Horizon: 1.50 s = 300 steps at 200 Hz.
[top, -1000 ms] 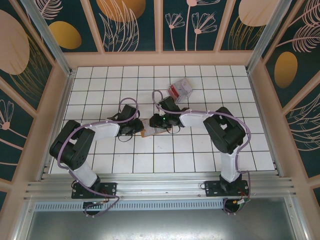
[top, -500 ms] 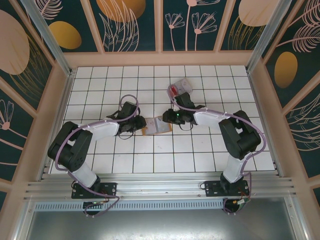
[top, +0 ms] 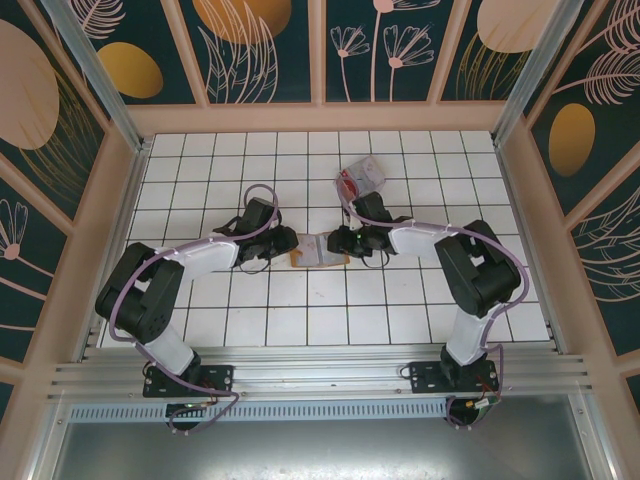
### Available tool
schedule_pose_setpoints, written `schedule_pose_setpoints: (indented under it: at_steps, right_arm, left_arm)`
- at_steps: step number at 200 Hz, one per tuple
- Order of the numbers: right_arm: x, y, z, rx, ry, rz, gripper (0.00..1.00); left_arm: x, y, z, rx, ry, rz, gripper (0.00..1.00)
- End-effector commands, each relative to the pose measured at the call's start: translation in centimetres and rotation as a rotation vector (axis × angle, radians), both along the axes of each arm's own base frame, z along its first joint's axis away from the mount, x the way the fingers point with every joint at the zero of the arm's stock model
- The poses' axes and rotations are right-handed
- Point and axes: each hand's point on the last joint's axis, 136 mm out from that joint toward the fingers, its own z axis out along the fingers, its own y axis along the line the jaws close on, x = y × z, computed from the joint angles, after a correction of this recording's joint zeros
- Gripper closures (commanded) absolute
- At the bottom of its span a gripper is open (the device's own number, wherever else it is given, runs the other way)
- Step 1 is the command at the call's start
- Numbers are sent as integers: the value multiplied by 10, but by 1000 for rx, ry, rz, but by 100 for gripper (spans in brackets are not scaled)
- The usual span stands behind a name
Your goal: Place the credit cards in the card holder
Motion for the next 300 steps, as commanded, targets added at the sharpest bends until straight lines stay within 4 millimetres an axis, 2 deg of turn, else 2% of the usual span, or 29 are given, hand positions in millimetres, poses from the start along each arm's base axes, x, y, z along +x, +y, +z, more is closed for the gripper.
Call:
schedule_pose_setpoints:
  at_steps: [1, 26, 43, 77, 107, 118, 123, 135, 185, 210, 231, 258, 281, 290, 300]
  right_arm:
    - [0, 5, -7, 15, 4, 30, 64]
    - [-3, 5, -13, 18, 15, 30, 63]
    - [-5, 4, -17, 15, 23, 28, 64]
    - [-7, 3, -19, 11, 27, 31, 63]
    - [-6, 3, -20, 11, 27, 31, 63]
    - [-6, 3, -20, 13, 27, 31, 63]
    - [-7, 2, -20, 11, 29, 30, 63]
    - [-7, 2, -21, 8, 28, 28, 63]
    - [-9, 1, -27, 3, 39, 26, 63]
    - [-9, 1, -28, 1, 43, 25, 63]
    - [-9, 1, -28, 1, 44, 25, 62]
    - [-8, 0, -29, -2, 43, 24, 62]
    - [-9, -1, -30, -8, 47, 22, 62]
    - [-9, -1, -32, -11, 49, 22, 63]
    - [-9, -1, -31, -10, 48, 22, 62]
  left_arm:
    - [-4, -5, 3, -25, 3, -11, 66]
    - [-12, 19, -17, 93, 37, 35, 62]
    - [-18, 24, -27, 107, 62, 47, 59]
    - [-22, 9, -32, 16, 92, 28, 54]
    - [-18, 4, -35, 3, 95, 22, 48]
    - [-16, -1, -30, -23, 89, 10, 48]
    - [-17, -2, -39, -21, 111, 6, 48]
    - [-17, -7, -39, -44, 117, -2, 47]
    - [-16, -18, -25, -83, 106, -30, 42]
    - [-24, -22, -25, -13, 125, -75, 39]
    - [-30, -13, -35, 94, 155, -89, 40]
    - [-32, -3, -43, 159, 174, -81, 47]
    - [-31, -2, -42, 164, 170, -70, 65]
    - [-30, -3, -40, 159, 165, -70, 78]
    - [-27, -4, -36, 152, 155, -69, 87]
